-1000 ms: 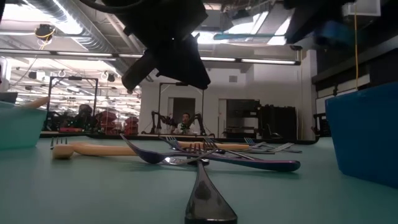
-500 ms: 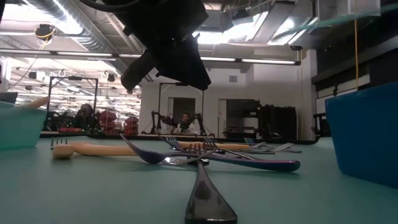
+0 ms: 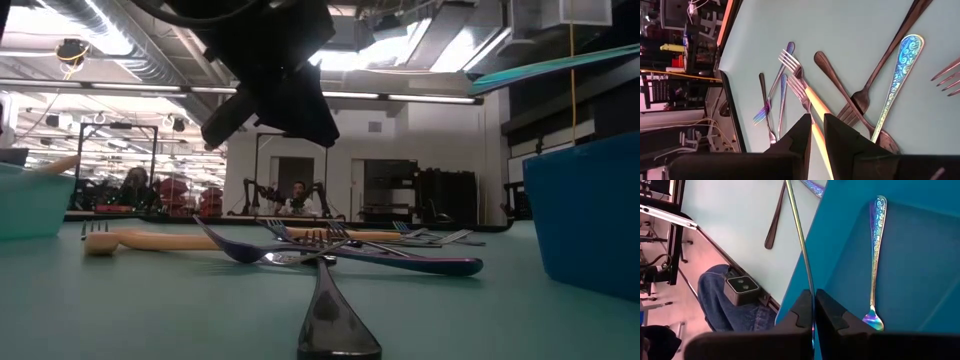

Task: Sort silverware by color (type)
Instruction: Put the blue fork into the blue bin

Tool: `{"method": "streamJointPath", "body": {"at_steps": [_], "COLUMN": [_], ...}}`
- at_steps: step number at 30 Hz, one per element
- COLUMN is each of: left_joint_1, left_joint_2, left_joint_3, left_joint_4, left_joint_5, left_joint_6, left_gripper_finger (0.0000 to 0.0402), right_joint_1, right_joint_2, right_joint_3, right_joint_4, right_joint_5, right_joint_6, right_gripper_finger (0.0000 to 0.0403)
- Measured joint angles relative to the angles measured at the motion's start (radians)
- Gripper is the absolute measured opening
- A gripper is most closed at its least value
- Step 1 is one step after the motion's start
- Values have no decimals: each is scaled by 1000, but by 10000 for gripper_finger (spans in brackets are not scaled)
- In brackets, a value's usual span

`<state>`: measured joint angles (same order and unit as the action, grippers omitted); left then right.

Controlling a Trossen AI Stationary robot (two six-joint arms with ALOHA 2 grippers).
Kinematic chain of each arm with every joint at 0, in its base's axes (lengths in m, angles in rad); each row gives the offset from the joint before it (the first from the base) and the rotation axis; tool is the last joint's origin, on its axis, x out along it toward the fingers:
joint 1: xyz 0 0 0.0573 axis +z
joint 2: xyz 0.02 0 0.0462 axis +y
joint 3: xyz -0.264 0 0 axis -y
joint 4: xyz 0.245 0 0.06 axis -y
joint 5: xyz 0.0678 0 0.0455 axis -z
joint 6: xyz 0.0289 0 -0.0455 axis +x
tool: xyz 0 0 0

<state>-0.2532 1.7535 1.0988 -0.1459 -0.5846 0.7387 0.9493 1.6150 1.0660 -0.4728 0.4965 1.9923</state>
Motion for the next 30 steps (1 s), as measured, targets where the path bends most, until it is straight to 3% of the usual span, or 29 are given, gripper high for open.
{"method": "streamJointPath", "body": {"at_steps": [12,30], "left_joint_1": [4,4], "left_joint_2": [0,0], "left_joint_3": [0,0], "left_joint_4": [0,0], "left_joint_5": [0,2], "left_joint_6": [-4,-5], "left_gripper_finger": [45,45], "right_joint_1": [0,0], "right_joint_2": [68,67], "right_joint_3": [0,0], "right_joint_4": [13,18], "right_joint_5": [-44,-98], "right_joint_6": [51,46], "right_gripper_finger": [0,0]}}
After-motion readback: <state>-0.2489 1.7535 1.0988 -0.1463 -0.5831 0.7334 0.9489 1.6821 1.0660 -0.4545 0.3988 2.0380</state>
